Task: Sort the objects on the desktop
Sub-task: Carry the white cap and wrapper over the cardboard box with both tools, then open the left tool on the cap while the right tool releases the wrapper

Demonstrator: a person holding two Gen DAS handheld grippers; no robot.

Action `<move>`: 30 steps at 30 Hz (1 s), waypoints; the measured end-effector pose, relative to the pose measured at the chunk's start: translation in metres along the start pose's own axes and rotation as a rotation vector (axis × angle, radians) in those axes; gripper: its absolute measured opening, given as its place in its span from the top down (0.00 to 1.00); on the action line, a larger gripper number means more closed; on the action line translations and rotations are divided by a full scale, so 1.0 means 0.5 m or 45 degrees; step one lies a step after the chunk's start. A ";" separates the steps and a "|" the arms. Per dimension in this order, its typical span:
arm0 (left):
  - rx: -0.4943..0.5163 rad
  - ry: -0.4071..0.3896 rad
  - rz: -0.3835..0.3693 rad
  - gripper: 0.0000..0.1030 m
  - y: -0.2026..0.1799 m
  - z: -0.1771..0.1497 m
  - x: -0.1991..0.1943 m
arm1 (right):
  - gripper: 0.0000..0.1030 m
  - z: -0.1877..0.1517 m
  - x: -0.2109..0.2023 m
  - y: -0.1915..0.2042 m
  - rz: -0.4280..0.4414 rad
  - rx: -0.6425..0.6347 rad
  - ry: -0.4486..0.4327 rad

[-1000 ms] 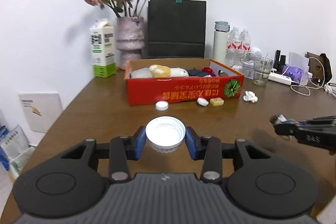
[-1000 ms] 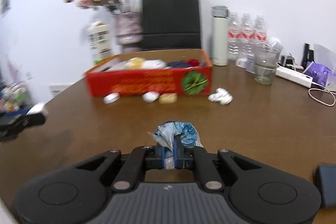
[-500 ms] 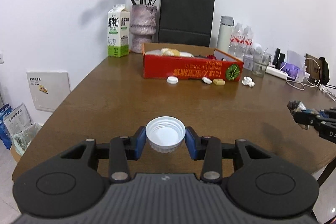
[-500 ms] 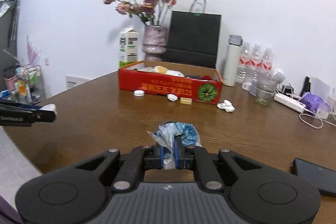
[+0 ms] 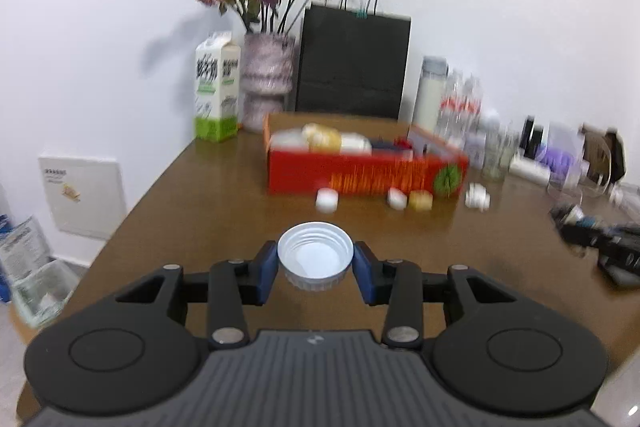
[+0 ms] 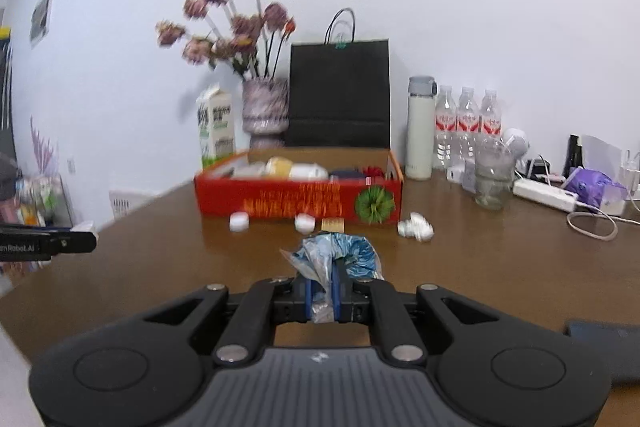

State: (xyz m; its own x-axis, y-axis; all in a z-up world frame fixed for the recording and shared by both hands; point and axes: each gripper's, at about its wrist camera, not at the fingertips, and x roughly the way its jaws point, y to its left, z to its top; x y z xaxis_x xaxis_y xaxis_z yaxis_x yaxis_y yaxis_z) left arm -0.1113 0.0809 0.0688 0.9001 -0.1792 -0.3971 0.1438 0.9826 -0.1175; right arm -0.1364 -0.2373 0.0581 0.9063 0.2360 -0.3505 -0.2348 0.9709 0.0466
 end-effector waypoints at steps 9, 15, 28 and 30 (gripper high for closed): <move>0.007 0.200 -0.057 0.61 0.012 0.270 0.378 | 0.91 0.277 0.376 -0.073 0.073 0.021 0.155; 0.061 0.452 -0.010 0.61 -0.002 0.291 0.568 | 0.91 0.306 0.642 -0.121 -0.037 0.016 0.602; -0.029 0.526 0.068 0.34 0.029 0.292 0.649 | 0.44 0.306 0.723 -0.128 -0.033 0.036 0.663; -0.043 0.512 0.074 0.25 0.025 0.304 0.659 | 0.38 0.314 0.723 -0.128 -0.007 0.062 0.615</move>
State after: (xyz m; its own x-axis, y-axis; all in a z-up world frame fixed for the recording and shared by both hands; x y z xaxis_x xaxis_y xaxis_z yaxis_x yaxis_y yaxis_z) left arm 0.2494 0.0416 0.0748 0.6727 -0.1348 -0.7275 0.0777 0.9907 -0.1118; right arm 0.2615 -0.2078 0.0753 0.6379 0.1967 -0.7446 -0.2035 0.9755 0.0833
